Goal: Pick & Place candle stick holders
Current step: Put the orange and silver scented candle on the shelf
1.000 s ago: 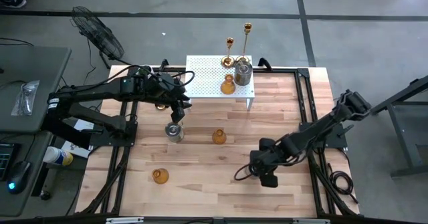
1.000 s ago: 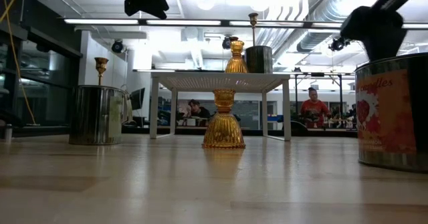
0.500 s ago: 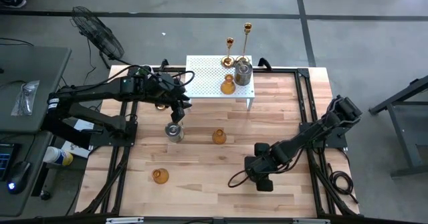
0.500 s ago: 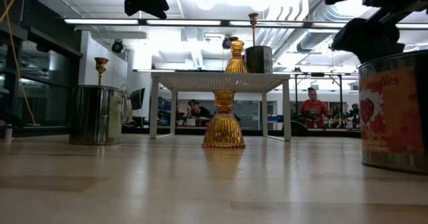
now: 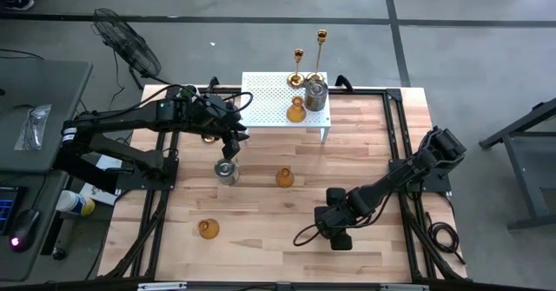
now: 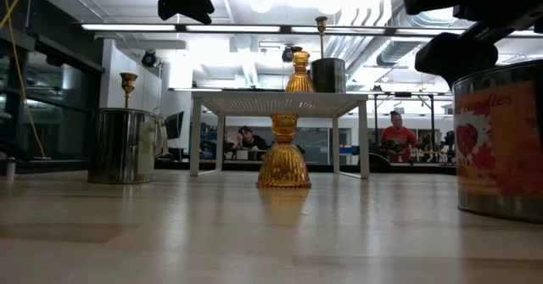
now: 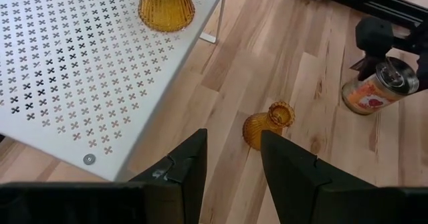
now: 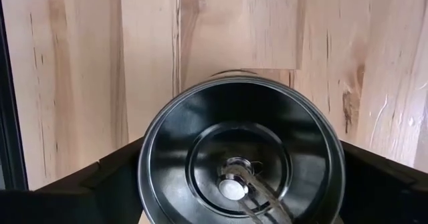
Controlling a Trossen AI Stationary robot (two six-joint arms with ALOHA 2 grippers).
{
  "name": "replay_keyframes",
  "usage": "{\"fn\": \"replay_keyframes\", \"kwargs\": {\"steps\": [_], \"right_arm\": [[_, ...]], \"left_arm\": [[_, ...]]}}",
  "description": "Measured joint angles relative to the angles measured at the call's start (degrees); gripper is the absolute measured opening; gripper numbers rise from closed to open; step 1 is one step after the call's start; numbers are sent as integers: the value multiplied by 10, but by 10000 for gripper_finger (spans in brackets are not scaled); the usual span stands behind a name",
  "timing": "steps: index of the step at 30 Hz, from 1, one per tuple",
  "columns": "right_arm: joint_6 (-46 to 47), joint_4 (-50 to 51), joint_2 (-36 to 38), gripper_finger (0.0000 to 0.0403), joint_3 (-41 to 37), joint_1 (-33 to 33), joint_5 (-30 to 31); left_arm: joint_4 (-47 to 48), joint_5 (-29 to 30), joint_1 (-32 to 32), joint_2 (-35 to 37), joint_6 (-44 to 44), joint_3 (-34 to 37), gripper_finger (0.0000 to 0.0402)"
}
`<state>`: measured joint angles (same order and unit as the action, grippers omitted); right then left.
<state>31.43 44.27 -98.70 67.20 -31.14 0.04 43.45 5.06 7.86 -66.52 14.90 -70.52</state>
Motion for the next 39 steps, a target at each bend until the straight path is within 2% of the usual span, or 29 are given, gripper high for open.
{"fn": "replay_keyframes", "kwargs": {"steps": [4, 13, 21, 26, 36, 39], "right_arm": [[-2, 0, 0, 351, 0, 0, 4], [2, 21, 7, 349, 0, 5, -8], [-19, 62, 60, 348, 6, 37, -39], [-105, 97, 88, 348, 49, 58, -46], [-231, 265, 89, 348, 198, 105, -14], [-265, 282, 90, 348, 228, 124, -14]], "left_arm": [[0, 0, 0, 0, 0, 0, 136], [0, 0, 0, 0, 0, 0, 136], [-2, 1, 0, 0, -14, 0, 136], [-8, 28, 0, 0, -133, 0, 136], [-17, 20, 0, 0, -145, 0, 136], [-25, 17, 0, 0, -145, 0, 136]]}}
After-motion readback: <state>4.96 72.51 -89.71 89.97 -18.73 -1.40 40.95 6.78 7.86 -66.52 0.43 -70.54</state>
